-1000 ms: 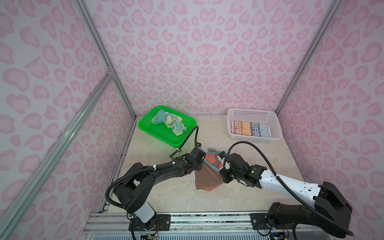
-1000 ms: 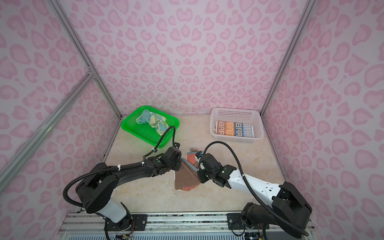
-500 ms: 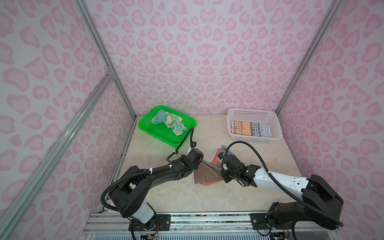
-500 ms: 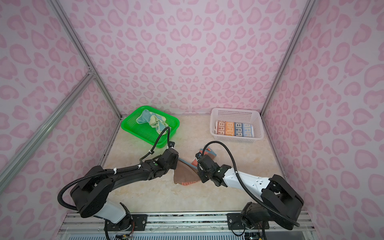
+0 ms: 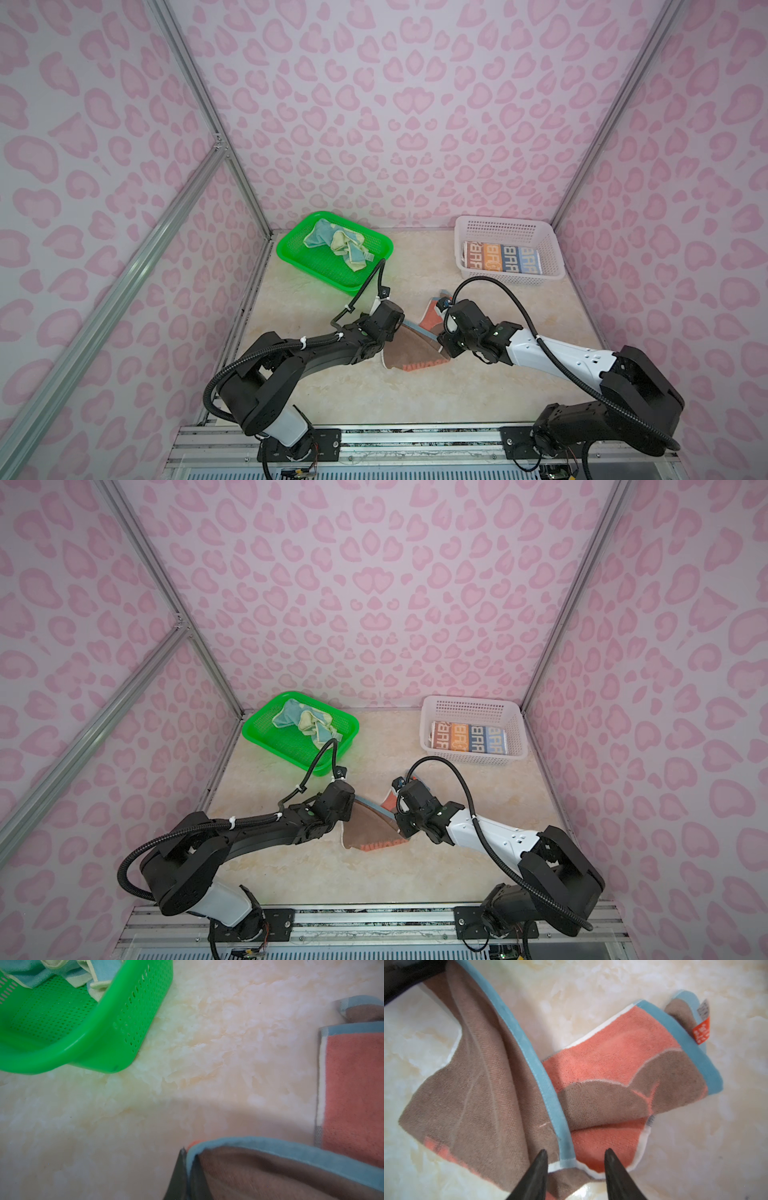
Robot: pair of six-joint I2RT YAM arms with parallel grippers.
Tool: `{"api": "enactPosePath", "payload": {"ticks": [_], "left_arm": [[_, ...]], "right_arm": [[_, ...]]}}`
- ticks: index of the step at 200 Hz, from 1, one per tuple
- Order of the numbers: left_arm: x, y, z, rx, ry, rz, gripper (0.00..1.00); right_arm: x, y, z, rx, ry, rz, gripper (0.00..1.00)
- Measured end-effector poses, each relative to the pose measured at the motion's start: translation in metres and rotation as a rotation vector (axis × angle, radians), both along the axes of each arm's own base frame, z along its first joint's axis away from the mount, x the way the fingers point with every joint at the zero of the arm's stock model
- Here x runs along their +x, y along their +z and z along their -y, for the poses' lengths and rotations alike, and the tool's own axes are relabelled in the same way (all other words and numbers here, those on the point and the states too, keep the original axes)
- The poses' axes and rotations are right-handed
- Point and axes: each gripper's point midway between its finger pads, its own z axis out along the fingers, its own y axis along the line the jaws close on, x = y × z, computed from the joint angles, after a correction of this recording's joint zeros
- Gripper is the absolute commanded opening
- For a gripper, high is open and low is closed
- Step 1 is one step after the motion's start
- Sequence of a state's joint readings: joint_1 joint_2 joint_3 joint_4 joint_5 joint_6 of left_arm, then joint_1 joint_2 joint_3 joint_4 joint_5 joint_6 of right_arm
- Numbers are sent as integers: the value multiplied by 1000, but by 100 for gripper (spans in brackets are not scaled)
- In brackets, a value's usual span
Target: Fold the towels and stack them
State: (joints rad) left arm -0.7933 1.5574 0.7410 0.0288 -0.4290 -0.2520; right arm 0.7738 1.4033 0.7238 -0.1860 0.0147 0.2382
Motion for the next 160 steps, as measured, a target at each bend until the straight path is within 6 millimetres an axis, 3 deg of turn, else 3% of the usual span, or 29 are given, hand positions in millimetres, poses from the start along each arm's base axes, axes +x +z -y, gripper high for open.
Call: {"api": "enactPosePath", "payload": {"ticks": [44,97,137,160], "left_arm": [[0,0,0,1,0,0,2],[0,0,0,3,-2,-1,2],[0,0,0,3,-3,-1,2],[0,0,0,2,-3,0,2]], "right_arm": [[-4,-17,-10,49,33,-66,40],[-13,-29,-16,101,35,-122,23],[-12,-29,-20,121,30,-128,2],[-5,-16,-19,129,18,-90,0]]}}
